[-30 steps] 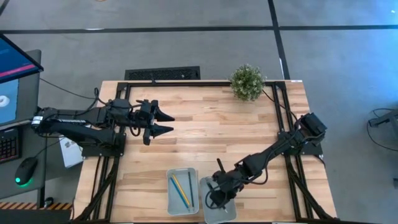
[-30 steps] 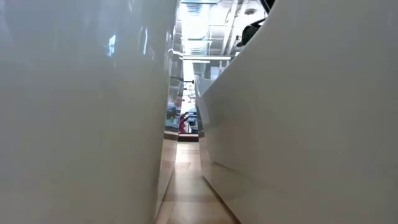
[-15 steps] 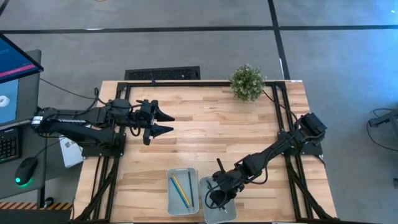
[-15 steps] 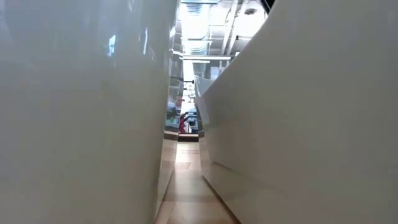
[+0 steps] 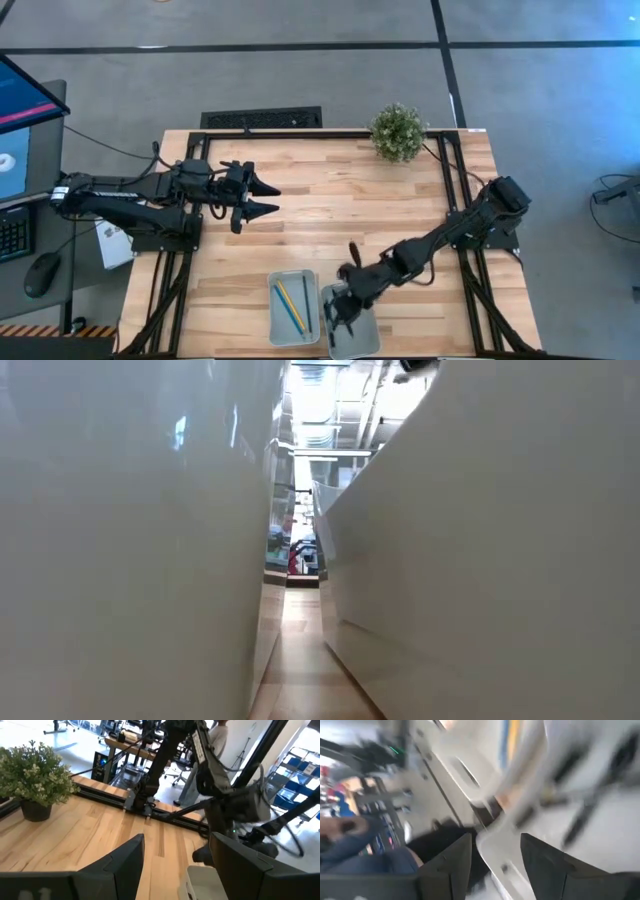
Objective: Sort pens & pencils
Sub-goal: Return to Home Position
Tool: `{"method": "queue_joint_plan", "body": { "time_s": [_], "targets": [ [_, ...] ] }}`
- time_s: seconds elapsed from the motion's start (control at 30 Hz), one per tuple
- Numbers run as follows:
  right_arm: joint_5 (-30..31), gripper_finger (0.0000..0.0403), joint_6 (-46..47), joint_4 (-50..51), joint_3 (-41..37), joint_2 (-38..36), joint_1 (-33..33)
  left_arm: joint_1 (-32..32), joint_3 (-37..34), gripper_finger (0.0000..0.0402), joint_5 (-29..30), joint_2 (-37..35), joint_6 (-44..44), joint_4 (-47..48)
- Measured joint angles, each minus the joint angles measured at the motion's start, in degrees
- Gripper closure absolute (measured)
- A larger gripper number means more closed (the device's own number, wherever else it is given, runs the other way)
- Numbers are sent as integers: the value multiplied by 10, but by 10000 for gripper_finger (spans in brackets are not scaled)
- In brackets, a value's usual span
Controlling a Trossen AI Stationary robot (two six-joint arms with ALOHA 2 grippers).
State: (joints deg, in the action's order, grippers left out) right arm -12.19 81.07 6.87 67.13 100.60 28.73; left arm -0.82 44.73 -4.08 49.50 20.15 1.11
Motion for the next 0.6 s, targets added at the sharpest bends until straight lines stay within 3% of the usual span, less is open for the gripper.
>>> {"method": "queue_joint_plan", "body": {
  "time_s": [0.1,0.2,0.33,0.43,0.5,0.6],
  "targets": [
    [66,207,-73,0,0,-48,-17,0,0,186,3,0,-3,-9],
    [144,204,-227,2,0,-114,-36,0,0,186,5,-2,-6,-31],
    [334,205,-489,-3,1,-183,-42,5,0,186,34,0,-34,-52],
    [463,208,-595,-1,1,-209,-43,10,0,186,82,0,-48,-56],
    [495,209,-646,0,1,-225,-53,13,0,186,111,0,-49,-56],
    [450,211,-697,4,1,-242,-84,17,0,186,137,0,-49,-56]
  ]
}}
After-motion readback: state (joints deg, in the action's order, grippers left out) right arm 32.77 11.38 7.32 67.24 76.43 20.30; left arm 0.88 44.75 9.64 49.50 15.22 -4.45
